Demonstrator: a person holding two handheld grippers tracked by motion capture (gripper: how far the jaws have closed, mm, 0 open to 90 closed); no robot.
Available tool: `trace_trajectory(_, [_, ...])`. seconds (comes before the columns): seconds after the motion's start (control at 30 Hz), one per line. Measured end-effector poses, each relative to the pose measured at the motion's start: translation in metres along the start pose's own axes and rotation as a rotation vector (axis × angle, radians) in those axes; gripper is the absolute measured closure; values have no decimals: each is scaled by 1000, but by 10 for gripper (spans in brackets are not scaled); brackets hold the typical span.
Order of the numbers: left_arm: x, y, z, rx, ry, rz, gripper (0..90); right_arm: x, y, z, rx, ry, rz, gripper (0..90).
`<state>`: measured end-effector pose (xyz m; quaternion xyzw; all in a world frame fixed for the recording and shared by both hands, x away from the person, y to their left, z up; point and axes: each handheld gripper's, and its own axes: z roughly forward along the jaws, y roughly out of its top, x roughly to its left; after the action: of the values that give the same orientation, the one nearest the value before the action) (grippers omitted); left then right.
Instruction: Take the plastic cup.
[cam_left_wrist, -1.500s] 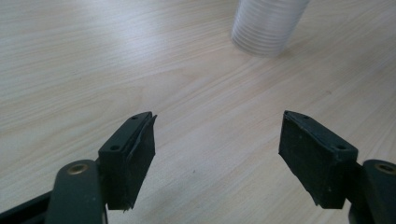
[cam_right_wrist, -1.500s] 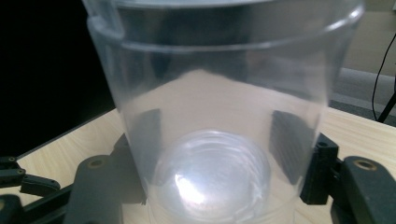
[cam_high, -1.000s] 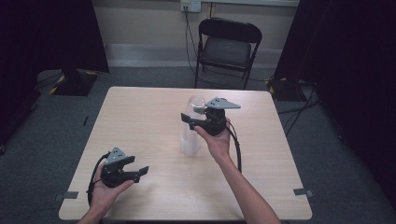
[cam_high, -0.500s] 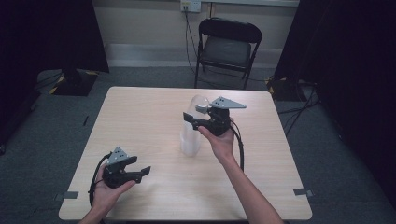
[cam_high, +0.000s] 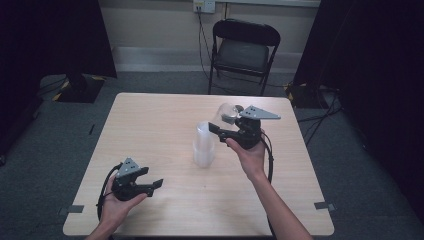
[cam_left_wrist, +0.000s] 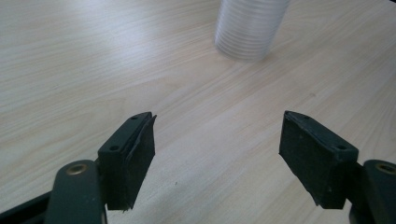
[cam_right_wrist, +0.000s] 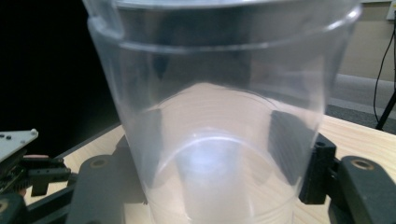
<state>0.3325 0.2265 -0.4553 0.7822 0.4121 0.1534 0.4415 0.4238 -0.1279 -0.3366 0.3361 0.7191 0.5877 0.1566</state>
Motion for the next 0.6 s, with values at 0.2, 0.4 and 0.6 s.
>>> trace_trajectory(0.2, [-1,2,-2,-20,-1,-24,267,0,-8,-14,23,-4,18,359])
trace_trajectory(0.4, [-5,3,-1,-27,-28,-21,267,0,-20,-23,56,0,31,360])
trace_trajectory(0.6, [-13,7,5,-25,-57,-1,289,-2,-35,-27,80,15,74,365])
